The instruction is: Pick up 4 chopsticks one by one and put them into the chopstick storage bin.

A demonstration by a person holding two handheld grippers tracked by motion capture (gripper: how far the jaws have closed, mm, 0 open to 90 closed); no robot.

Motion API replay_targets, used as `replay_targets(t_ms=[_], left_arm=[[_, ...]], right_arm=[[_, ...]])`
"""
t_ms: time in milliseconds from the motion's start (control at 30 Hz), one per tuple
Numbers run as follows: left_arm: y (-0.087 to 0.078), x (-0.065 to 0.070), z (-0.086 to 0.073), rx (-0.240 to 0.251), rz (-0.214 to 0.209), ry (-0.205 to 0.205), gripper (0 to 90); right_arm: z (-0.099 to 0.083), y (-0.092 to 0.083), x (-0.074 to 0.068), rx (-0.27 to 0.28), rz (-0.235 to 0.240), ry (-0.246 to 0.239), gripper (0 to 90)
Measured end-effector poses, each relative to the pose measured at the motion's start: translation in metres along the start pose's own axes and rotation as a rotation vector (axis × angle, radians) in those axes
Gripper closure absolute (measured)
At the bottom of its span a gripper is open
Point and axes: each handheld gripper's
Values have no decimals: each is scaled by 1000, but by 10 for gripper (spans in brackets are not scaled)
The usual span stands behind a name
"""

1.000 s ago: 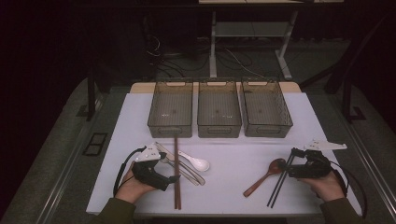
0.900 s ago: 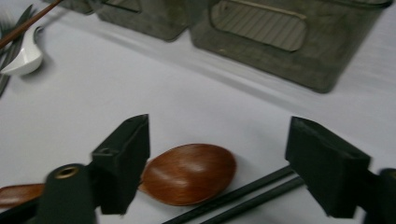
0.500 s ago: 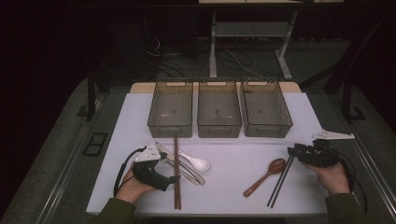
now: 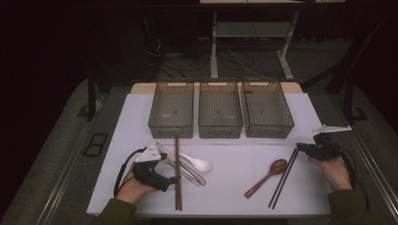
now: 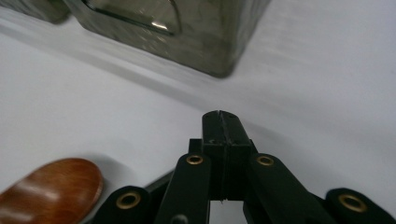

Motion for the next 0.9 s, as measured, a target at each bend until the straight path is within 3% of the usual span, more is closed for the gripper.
replay_targets(t_ms=[300,900], left_arm=[[-1,-1,-1,1,1,-2,0],[-1,-1,-1,-3,-3,-2,0]], right_arm=[[-5,3,6,-32,-48,20,894],[-2,11,9,-57,-38,21,894]])
Point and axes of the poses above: each handheld gripper's, and its own axes: y roughly forward along the jaws, z roughly out of its top, x roughly to its right, and after that the axes turned 15 degrees about z, right-handed
